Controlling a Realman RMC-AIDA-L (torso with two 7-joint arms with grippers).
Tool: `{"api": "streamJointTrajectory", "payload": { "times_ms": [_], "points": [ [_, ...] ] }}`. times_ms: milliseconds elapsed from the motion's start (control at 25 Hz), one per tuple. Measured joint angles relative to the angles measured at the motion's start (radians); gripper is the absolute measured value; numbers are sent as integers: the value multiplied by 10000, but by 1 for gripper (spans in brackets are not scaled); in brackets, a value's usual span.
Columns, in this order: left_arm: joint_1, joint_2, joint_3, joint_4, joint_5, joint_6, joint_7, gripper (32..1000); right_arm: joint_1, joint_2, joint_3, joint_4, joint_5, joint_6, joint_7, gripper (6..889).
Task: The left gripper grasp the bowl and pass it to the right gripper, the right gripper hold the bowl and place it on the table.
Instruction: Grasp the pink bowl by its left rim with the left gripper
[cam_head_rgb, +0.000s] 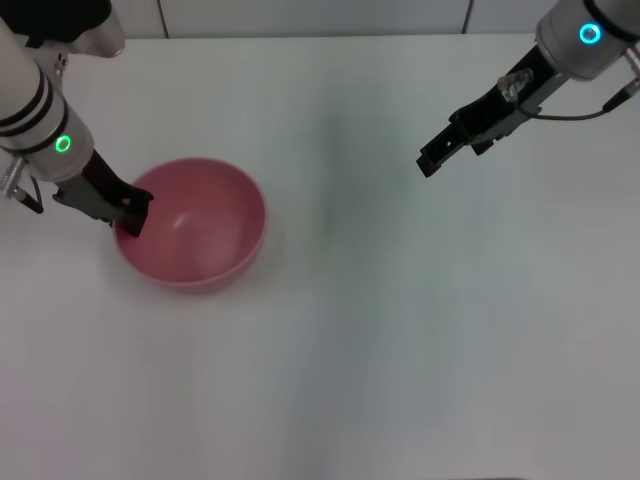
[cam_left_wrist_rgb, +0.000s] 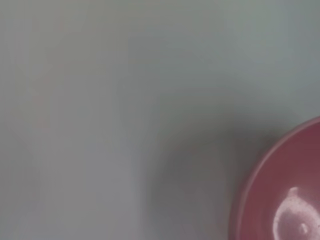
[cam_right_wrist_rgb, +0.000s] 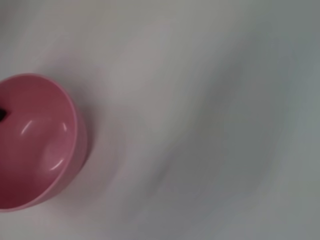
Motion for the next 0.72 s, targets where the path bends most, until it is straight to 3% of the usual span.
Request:
{"api": "streamJointTrajectory", "payload": {
  "times_ms": [320, 720],
  "points": [
    [-2, 1, -24, -117, 82, 85, 41, 101, 33, -3, 0, 0, 7, 0, 0, 870],
    [-78, 0, -33, -87, 46, -135, 199, 77, 8, -4, 0, 0, 9, 0, 1, 869]
  ]
}}
